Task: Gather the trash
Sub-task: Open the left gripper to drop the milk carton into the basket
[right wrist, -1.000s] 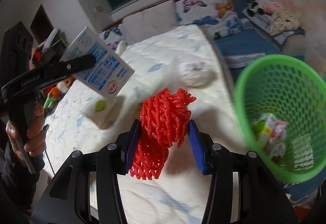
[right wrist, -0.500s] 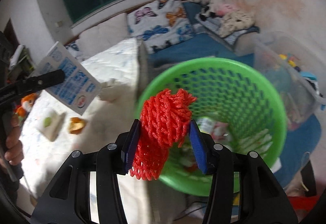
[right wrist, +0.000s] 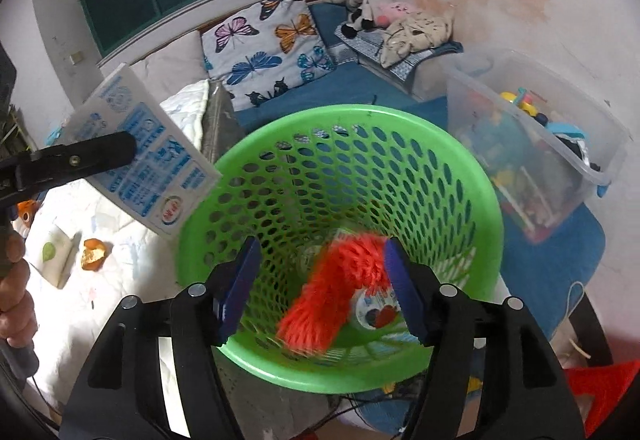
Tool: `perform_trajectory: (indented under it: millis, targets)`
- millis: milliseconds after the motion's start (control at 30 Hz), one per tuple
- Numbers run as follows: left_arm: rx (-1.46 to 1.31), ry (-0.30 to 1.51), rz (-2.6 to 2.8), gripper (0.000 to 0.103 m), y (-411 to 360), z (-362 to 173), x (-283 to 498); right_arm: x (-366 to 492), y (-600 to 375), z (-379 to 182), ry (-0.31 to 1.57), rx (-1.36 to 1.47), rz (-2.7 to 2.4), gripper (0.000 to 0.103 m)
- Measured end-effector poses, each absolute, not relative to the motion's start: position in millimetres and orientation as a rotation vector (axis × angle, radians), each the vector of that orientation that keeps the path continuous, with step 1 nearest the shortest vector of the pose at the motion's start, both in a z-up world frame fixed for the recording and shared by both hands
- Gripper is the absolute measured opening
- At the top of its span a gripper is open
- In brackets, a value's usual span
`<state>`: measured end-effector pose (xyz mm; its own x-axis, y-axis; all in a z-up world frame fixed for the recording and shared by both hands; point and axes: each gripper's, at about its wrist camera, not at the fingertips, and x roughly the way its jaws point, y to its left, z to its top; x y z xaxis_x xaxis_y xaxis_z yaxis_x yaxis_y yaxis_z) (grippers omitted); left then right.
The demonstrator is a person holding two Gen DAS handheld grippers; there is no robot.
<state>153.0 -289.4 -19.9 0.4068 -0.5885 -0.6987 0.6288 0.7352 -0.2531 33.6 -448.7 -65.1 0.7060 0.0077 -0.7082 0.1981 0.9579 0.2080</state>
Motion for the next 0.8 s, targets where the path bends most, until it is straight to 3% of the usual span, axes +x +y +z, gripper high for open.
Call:
perform_trajectory:
  millis: [167, 300, 800]
  targets:
    - [0.081, 0.892, -0.775, 0.047, -307, -33, 150, 21, -451, -65, 0.778, 0.307, -0.106, 0.065]
    - [0.092, 0.905, -0.767, 0.067, -312, -41, 148, 15, -446, -62, 0.767, 0.316, -0.1, 0.065]
    - [0.159, 0.811, -0.541, 0.072, -229, -24, 125, 6, -393, -41, 0.745, 0.289, 0.02, 0.081]
